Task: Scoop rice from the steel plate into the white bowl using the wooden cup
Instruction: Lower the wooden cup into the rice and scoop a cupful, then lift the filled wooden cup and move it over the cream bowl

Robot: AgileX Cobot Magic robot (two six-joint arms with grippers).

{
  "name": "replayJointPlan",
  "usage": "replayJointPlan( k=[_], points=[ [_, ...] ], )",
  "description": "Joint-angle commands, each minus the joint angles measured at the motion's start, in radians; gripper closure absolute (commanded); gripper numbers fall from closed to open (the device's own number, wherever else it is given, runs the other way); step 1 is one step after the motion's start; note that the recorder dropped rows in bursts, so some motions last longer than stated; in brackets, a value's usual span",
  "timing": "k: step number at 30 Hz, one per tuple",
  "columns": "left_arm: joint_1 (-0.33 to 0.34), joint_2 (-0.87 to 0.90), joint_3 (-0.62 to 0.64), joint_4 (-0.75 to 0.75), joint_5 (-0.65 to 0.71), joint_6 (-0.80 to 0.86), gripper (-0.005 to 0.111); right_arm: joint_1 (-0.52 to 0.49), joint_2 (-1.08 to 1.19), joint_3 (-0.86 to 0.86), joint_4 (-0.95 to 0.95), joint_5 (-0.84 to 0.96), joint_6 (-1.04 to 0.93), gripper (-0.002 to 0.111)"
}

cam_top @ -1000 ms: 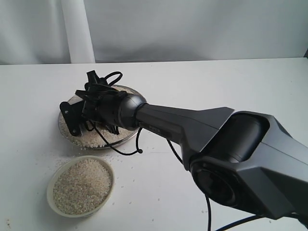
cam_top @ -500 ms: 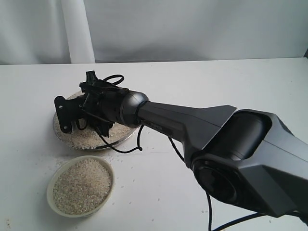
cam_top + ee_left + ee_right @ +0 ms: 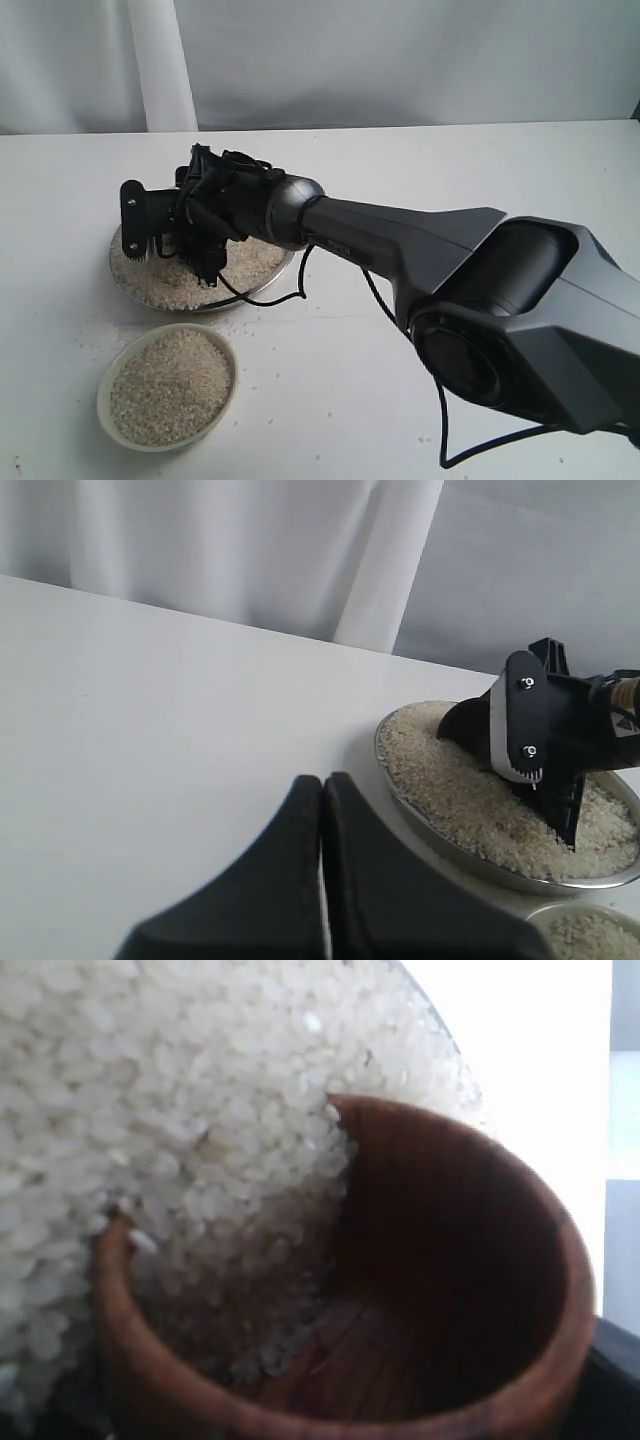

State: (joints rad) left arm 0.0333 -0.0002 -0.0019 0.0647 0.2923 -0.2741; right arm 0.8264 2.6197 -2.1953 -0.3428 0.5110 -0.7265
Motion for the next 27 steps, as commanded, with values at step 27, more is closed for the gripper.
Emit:
replayJointPlan(
  k=[27],
  points=[
    [-0.005,0.0,0.002,-0.004,-0.007,-0.001,0.107,-0.104,-0.102,0.018,0.712,0.045,-0.207,0.108]
  ],
)
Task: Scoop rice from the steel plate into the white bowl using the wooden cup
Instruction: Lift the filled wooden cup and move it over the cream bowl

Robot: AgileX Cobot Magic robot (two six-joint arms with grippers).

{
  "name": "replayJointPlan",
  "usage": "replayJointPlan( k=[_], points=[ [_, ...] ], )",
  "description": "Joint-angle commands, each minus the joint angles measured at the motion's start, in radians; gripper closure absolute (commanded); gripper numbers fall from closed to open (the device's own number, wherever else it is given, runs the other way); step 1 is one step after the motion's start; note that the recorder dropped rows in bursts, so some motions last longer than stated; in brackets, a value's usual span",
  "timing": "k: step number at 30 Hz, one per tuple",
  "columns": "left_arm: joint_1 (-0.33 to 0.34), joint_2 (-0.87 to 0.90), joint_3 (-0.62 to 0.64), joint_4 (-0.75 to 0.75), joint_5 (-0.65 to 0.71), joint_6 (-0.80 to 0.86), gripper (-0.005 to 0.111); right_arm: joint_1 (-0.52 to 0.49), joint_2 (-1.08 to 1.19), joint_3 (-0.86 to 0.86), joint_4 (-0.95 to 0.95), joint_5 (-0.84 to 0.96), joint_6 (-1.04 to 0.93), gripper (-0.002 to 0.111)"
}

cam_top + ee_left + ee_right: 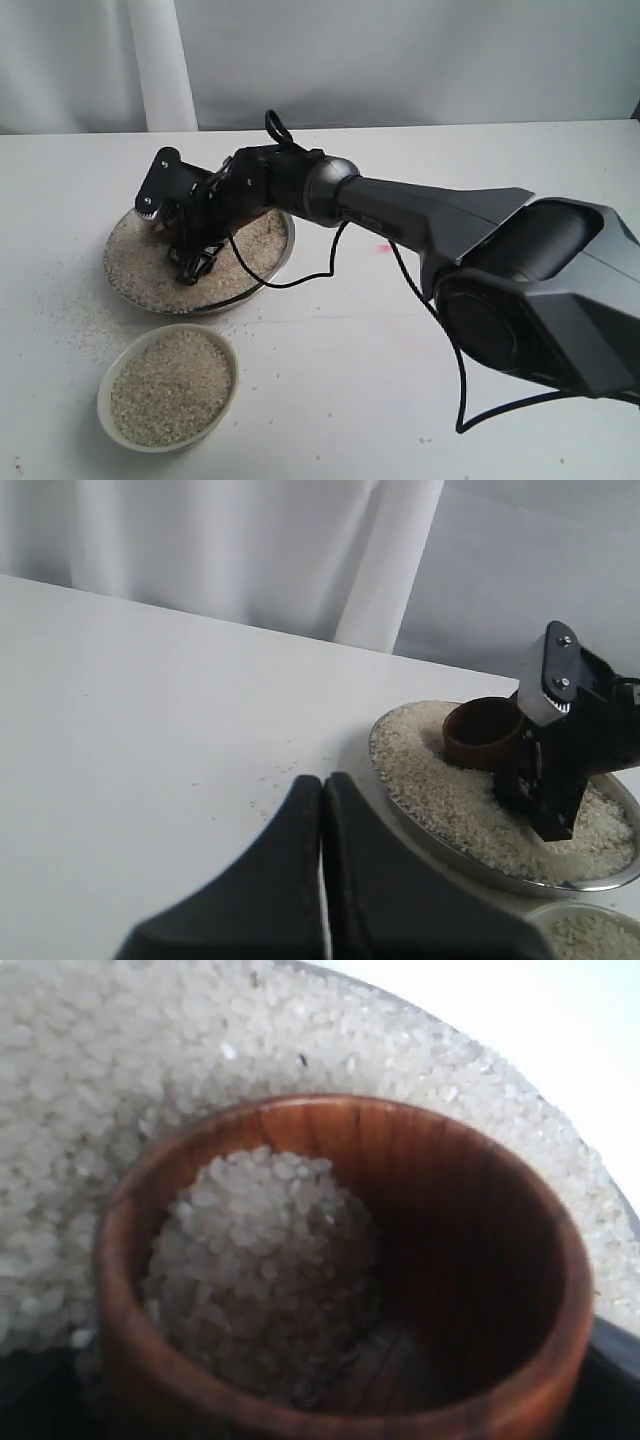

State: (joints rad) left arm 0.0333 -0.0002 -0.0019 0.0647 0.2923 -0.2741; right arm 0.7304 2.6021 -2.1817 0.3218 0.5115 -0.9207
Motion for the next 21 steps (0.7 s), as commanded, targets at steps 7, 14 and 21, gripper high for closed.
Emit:
replayJointPlan(
  k=[7,14,21],
  points=[
    [-0.005,0.0,0.002,-0.004,-0.007,-0.001,0.107,-0.007,-0.289,0.005,0.028,0.237,-0.015,0.108],
    [-0.005,0.0,0.002,-0.004,-0.007,-0.001,0.107,0.053,-0.414,0.005,-0.184,0.529,0.043,0.108],
    [-0.005,0.0,0.002,-0.004,-0.007,-0.001,0.107,0.159,-0.424,0.005,-0.376,0.618,0.096,0.108]
  ],
)
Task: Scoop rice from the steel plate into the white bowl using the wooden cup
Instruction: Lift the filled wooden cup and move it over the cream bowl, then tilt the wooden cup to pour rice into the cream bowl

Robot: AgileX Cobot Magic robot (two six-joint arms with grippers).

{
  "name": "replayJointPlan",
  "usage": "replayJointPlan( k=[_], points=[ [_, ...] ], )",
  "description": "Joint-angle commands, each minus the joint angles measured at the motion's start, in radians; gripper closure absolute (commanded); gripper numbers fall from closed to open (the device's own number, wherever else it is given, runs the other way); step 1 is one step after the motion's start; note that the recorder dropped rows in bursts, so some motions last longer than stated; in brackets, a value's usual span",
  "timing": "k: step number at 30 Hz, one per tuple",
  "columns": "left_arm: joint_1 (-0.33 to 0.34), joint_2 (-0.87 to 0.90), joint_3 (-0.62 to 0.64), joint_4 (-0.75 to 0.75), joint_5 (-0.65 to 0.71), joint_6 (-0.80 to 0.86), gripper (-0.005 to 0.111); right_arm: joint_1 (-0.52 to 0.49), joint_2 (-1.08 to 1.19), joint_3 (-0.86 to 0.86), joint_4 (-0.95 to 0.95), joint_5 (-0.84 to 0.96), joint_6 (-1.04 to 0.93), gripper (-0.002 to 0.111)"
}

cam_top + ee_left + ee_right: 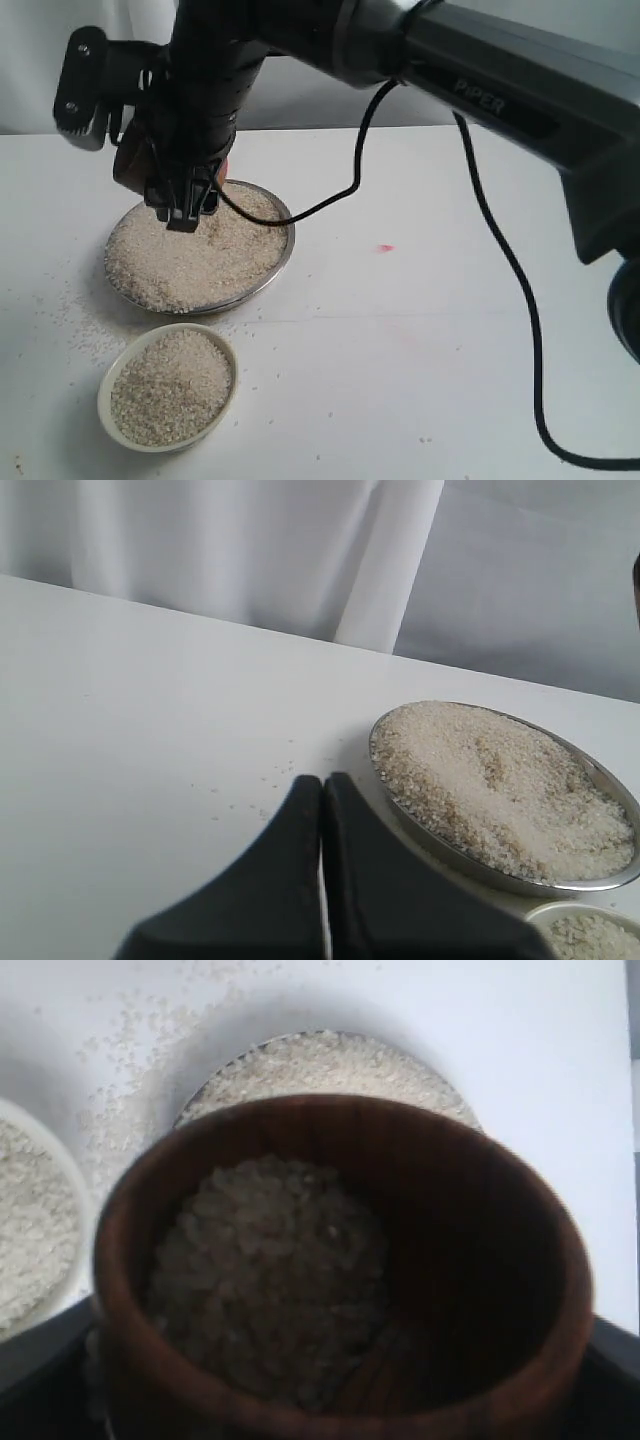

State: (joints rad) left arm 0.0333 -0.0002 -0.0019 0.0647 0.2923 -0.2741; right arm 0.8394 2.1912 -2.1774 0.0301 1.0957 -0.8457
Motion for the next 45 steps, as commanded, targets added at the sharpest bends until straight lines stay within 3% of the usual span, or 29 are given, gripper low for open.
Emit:
replayJointPlan(
  k=[1,12,26,45],
  points=[
    [-0.005,0.0,0.002,-0.004,-0.007,-0.001,0.107,0.069,-0.013,0.0,-0.101,0.034,0.027,0.108],
    [-0.005,0.0,0.002,-0.004,-0.007,-0.001,0.107,0.188,0.004,0.016,-0.353,0.125,0.113,0.108],
    [-0.005,0.0,0.002,-0.004,-0.007,-0.001,0.107,0.264,0.004,0.305,-0.572,-0.003,0.199,0.108],
    [-0.005,0.0,0.002,-0.004,-0.007,-0.001,0.107,0.398,0.076,0.31,-0.856,0.037,0.223,0.108]
  ],
)
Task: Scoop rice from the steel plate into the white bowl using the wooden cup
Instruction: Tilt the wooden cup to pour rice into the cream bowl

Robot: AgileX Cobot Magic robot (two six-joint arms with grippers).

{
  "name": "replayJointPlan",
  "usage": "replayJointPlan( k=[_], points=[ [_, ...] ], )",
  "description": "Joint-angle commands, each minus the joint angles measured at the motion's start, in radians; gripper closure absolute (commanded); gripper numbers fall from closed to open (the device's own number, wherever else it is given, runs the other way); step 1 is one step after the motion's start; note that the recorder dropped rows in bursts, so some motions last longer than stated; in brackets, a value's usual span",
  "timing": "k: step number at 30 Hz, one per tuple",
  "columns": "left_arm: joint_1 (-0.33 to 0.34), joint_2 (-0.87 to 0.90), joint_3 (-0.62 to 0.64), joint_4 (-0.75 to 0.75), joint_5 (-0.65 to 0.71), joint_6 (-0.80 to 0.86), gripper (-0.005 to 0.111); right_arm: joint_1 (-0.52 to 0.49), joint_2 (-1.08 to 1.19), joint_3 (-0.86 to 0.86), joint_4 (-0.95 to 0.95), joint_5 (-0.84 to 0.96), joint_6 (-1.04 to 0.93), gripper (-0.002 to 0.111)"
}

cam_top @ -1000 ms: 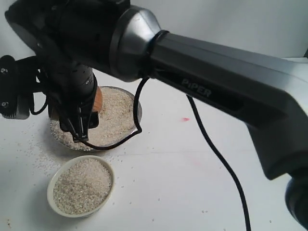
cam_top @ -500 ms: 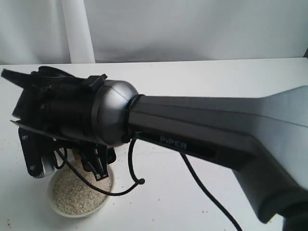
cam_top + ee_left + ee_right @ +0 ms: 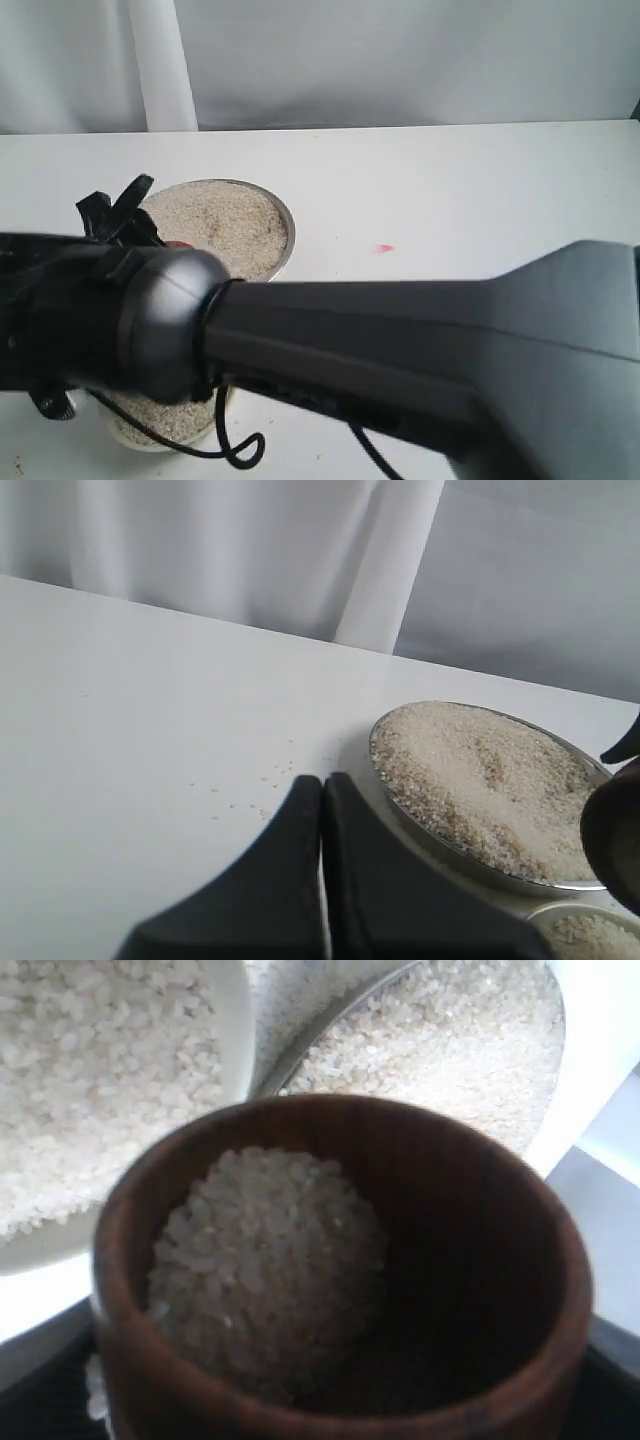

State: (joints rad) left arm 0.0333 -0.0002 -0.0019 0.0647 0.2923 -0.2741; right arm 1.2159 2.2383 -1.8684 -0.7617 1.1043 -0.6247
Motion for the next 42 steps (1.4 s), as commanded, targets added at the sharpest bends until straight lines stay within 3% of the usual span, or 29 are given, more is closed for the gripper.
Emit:
replayJointPlan(
  k=[1,24,42],
  points=[
    [-0.005,0.0,0.002,-0.004,-0.007,-0.001,0.107,0.03,0.038,0.001,-0.08,0.029,0.003,0.108],
    [-0.005,0.0,0.002,-0.004,-0.007,-0.001,0.107,0.071,0.057,0.001,-0.24,0.117,0.003,0.108],
    [-0.005,0.0,0.002,-0.004,-0.007,-0.001,0.107,0.076,0.041,0.029,-0.161,0.117,0.005,0.108]
  ],
)
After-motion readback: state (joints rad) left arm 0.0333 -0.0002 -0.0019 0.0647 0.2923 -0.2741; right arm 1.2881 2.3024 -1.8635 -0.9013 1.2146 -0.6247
